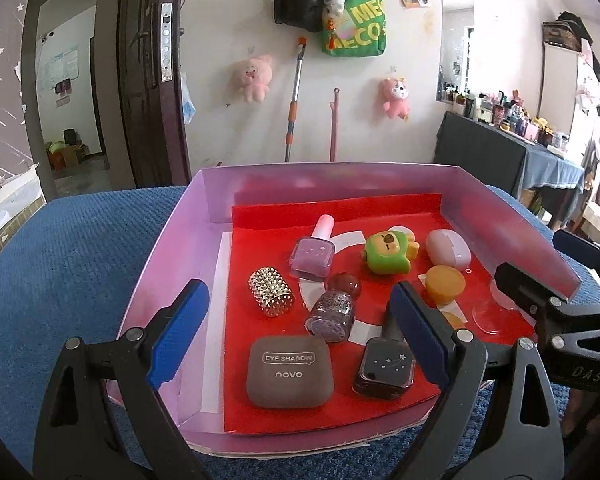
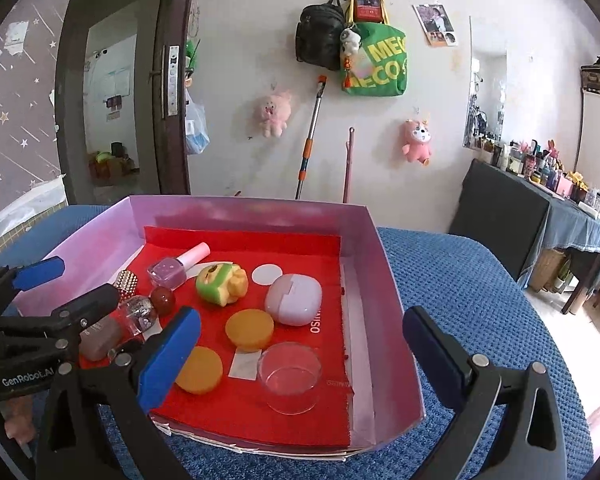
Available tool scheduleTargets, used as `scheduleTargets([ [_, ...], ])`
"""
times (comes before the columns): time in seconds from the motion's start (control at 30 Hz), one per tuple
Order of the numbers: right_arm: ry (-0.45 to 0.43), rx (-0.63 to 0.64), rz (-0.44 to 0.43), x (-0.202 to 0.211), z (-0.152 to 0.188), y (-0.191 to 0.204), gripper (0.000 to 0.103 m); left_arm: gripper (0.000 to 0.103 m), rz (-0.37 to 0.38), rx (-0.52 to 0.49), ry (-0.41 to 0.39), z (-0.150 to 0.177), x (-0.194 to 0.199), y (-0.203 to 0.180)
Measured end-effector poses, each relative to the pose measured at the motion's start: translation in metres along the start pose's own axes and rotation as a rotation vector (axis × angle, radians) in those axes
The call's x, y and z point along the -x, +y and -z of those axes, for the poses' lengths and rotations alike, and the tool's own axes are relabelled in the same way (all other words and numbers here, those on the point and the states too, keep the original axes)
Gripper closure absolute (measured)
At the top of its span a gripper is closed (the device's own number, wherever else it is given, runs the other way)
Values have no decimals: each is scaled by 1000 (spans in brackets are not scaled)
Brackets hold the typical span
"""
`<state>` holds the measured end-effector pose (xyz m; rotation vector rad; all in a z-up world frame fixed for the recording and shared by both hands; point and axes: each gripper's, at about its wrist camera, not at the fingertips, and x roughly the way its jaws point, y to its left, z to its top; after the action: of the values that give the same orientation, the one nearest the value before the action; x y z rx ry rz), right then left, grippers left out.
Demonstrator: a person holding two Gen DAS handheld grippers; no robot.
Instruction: Organize rigid objects
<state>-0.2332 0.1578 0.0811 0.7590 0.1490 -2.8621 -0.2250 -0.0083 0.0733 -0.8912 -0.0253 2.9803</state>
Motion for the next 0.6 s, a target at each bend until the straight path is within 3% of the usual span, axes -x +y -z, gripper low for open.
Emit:
scheduleTargets([
  [0.6,3,19,23,-1,0,4,0,10,-3,-5,-12,0,2,1],
])
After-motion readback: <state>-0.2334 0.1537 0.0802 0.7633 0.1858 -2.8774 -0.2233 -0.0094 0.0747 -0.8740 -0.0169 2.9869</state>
